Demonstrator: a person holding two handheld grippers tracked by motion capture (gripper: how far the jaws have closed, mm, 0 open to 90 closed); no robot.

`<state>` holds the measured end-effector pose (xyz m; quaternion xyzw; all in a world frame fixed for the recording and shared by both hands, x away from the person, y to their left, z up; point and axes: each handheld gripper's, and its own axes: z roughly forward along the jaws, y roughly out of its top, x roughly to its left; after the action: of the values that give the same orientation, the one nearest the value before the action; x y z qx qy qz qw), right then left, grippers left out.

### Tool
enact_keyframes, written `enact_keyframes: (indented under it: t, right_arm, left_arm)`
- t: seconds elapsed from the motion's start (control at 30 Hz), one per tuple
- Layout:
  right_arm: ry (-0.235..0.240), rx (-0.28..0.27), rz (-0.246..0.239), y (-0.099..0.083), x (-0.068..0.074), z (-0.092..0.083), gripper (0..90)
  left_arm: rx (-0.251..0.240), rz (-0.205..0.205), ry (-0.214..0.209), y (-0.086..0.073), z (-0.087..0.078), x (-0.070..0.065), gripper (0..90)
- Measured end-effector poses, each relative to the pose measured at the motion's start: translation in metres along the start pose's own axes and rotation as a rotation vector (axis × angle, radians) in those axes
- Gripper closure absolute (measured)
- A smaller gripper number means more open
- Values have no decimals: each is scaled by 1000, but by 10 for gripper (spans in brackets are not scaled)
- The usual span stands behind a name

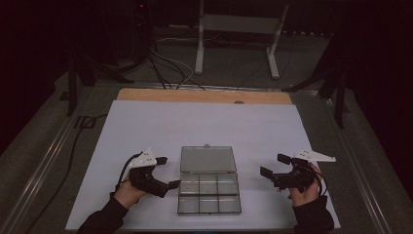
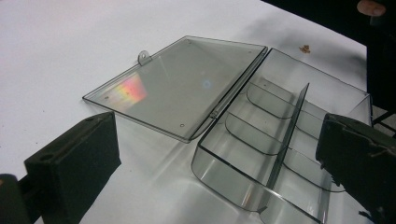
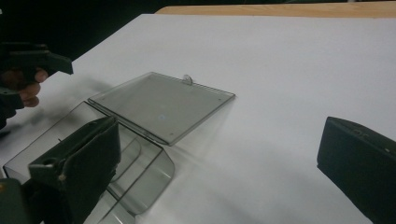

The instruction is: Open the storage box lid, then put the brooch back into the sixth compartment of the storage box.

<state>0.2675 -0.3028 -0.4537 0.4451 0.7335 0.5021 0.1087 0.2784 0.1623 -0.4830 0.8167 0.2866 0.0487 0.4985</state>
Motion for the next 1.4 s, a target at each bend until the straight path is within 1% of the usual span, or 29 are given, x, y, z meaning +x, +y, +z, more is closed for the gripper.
enact_keyframes:
  t: [0.07, 0.2, 0.27, 0.4, 0.63, 0.73, 0.77, 0.8, 0.87, 0.9, 1.0, 1.03, 1.1, 1.17, 1.2, 1.23, 1.3, 1.37, 1.4]
  right_arm:
    - [-7, 0, -4, -1, -2, -2, 0]
    - [-19, -8, 11, -5, -8, -8, 0]
    - [-15, -12, 23, -7, -11, -11, 0]
    - [-32, -7, 28, -15, -15, -18, 0]
    - [-53, 35, 44, -30, -20, -25, 0]
    - [-86, 46, 45, -34, -20, -26, 0]
    - [-91, 61, 45, -36, -19, -25, 0]
    - [-105, 69, 32, -37, -19, -25, 0]
    - [-124, 89, 9, -41, -18, -26, 47]
    - [-133, 91, 8, -42, -17, -26, 54]
    - [-124, 110, 24, -47, -20, -28, 105]
    - [-122, 114, 30, -48, -21, -30, 148]
    - [-110, 124, 43, -51, -23, -32, 171]
    - [-107, 136, 66, -54, -24, -33, 253]
    - [-101, 139, 79, -56, -26, -34, 277]
    - [-111, 143, 89, -57, -27, -35, 308]
    - [-119, 161, 85, -58, -28, -36, 371]
    - [-118, 165, 88, -60, -28, -35, 386]
    - [-117, 186, 82, -61, -29, -34, 432]
  left_arm:
    - [2, 1, 2, -1, 0, 0, 14]
    - [2, 3, 1, -2, -1, 0, 14]
    - [-2, 2, -1, -2, -1, 0, 14]
    - [-6, -1, -2, -2, -1, 1, 14]
    - [-1, 3, -3, -3, 0, 1, 14]
    - [0, 4, -3, -3, 0, 1, 14]
    - [-2, 3, -5, -3, 0, 1, 14]
    - [-2, 2, -5, -3, 0, 1, 14]
    - [-1, 0, -4, -3, -1, 1, 14]
    - [-3, -2, -5, -3, -1, 1, 14]
    - [-2, -3, -5, -3, 0, 1, 14]
    - [-2, -5, -5, -3, 0, 1, 14]
    - [-1, -4, -6, -3, 1, 1, 14]
    - [2, -4, -6, -3, 1, 2, 14]
    - [3, -4, -5, -3, 1, 2, 14]
    - [3, -4, -5, -3, 1, 2, 14]
    - [3, -6, -7, -3, 1, 2, 14]
    - [2, -8, -7, -3, 1, 2, 14]
    - [2, -8, -7, -3, 1, 2, 14]
